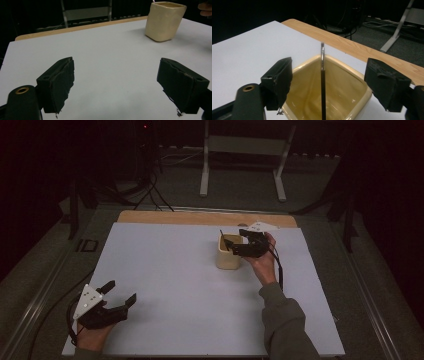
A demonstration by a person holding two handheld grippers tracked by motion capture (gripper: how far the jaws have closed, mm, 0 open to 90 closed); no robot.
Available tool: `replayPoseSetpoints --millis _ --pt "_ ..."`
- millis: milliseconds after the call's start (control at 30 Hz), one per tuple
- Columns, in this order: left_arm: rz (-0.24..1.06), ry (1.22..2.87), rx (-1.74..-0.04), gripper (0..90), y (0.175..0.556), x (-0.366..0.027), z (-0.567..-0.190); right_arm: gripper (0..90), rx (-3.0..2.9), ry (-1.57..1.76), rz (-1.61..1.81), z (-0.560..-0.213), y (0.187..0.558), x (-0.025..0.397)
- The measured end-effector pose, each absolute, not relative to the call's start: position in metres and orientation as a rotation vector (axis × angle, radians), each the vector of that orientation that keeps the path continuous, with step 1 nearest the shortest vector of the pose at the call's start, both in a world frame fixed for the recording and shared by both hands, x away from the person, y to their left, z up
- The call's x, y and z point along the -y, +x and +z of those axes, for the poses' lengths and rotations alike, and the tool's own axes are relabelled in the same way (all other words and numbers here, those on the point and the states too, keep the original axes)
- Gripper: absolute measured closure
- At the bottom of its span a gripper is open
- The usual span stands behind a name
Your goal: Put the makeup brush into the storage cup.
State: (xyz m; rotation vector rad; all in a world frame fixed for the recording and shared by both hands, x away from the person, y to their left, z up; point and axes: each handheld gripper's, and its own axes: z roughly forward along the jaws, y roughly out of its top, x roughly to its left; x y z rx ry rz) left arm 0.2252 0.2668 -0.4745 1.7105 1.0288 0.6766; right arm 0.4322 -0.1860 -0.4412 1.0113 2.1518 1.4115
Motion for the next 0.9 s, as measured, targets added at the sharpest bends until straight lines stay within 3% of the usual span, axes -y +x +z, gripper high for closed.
replayPoseSetpoints --millis 267,900 --pt "0.677 1.711 -1.029 15.4 0.2252 -0.267 -0.4744 14.6 -2.157 1.007 1.394 -0.4403 0.4309 0.1864" --pt "0.678 1.711 -1.03 15.4 0.2253 -0.2669 -0.4746 12.5 -2.191 0.986 1.369 -0.4339 0.4278 0.1908"
